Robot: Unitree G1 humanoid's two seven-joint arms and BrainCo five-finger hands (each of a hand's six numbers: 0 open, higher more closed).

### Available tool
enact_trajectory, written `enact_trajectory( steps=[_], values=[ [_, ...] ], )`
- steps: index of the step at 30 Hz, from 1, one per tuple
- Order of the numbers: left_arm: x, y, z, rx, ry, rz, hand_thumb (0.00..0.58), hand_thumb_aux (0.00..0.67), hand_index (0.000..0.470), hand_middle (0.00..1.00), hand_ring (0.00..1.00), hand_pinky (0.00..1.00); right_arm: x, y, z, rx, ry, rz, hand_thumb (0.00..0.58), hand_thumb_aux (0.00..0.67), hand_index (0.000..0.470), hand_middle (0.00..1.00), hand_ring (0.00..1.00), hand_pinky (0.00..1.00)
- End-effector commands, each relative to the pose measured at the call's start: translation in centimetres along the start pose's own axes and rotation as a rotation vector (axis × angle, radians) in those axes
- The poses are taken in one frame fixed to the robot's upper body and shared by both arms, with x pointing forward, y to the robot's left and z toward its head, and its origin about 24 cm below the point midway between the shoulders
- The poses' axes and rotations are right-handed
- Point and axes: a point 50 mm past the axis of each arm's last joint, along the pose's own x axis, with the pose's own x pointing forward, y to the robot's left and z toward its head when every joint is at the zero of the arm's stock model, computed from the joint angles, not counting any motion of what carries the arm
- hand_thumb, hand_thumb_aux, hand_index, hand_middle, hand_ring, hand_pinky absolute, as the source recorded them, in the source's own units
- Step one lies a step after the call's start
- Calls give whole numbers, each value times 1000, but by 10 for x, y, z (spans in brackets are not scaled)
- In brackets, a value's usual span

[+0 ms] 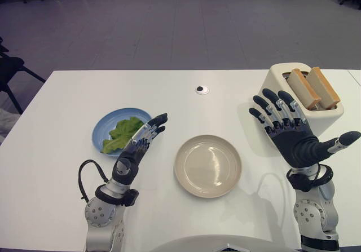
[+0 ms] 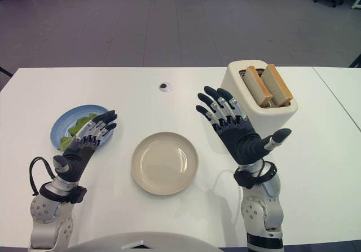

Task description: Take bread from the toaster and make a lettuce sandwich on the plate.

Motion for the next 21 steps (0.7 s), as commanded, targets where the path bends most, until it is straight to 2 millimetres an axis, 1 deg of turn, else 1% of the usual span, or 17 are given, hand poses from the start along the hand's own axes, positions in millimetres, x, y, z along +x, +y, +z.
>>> enact_trajectory(
  steps=[1, 18, 19, 20, 21],
  values=[
    [0, 0, -1, 5, 15, -10, 0, 0, 0, 0, 0, 0, -2, 0, -1, -9, 15, -1, 0, 0, 0, 0, 0, 0],
    [0, -1, -1, 6, 16, -13, 0, 0, 0, 0, 0, 0, -2, -1, -1, -12, 14, -2, 0, 0, 0, 0, 0, 0],
    [-1, -1, -1, 9, 18, -13, 0, 0, 0, 0, 0, 0, -2, -2, 0, -53, 14, -7, 0, 0, 0, 0, 0, 0],
    [0, -1, -2, 11, 20, -17, 0, 0, 0, 0, 0, 0, -1, -6, 5, -151, 40, -34, 0, 0, 0, 0, 0, 0],
    [1, -1, -3, 13, 22, -23, 0, 0, 0, 0, 0, 0, 1, -15, 16, -301, 69, -72, 0, 0, 0, 0, 0, 0]
  ],
)
